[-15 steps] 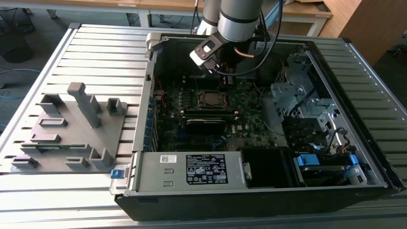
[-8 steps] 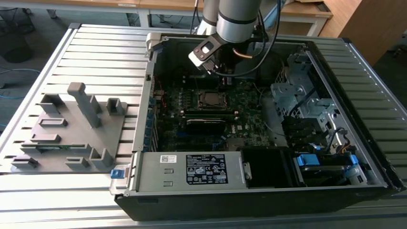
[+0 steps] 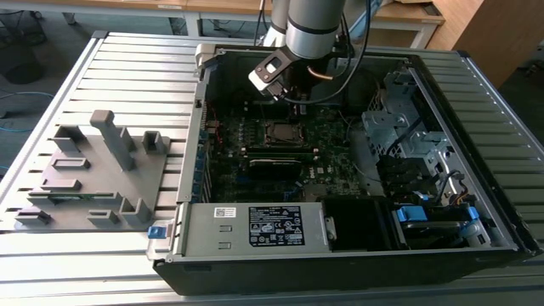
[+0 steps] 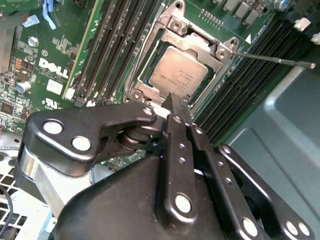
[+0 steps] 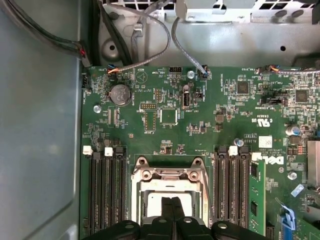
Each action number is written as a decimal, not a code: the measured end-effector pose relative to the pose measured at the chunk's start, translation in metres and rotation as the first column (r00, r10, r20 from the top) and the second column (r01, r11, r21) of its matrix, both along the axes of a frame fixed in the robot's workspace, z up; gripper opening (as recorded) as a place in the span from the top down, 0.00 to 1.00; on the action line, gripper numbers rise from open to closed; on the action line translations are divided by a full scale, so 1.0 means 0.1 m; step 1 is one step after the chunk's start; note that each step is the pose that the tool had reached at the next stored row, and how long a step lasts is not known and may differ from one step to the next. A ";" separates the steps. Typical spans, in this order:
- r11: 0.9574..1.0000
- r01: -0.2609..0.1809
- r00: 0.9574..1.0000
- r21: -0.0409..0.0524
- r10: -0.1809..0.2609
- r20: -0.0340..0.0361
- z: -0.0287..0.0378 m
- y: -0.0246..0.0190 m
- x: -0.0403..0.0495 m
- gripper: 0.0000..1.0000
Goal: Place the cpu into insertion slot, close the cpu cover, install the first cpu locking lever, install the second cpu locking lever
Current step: 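Close the cpu cover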
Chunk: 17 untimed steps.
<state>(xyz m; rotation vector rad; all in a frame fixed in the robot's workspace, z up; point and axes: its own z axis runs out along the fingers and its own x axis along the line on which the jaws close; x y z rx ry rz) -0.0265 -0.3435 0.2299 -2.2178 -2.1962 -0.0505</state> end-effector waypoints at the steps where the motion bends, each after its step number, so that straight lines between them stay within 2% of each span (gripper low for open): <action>1: 1.000 0.000 1.000 0.000 0.000 0.000 -0.010 0.000 -0.003 0.90; 11: 1.000 0.000 1.000 0.000 0.000 0.000 -0.059 0.000 -0.107 0.90; 17: 1.000 0.000 1.000 0.000 0.000 0.000 -0.063 0.000 -0.111 0.90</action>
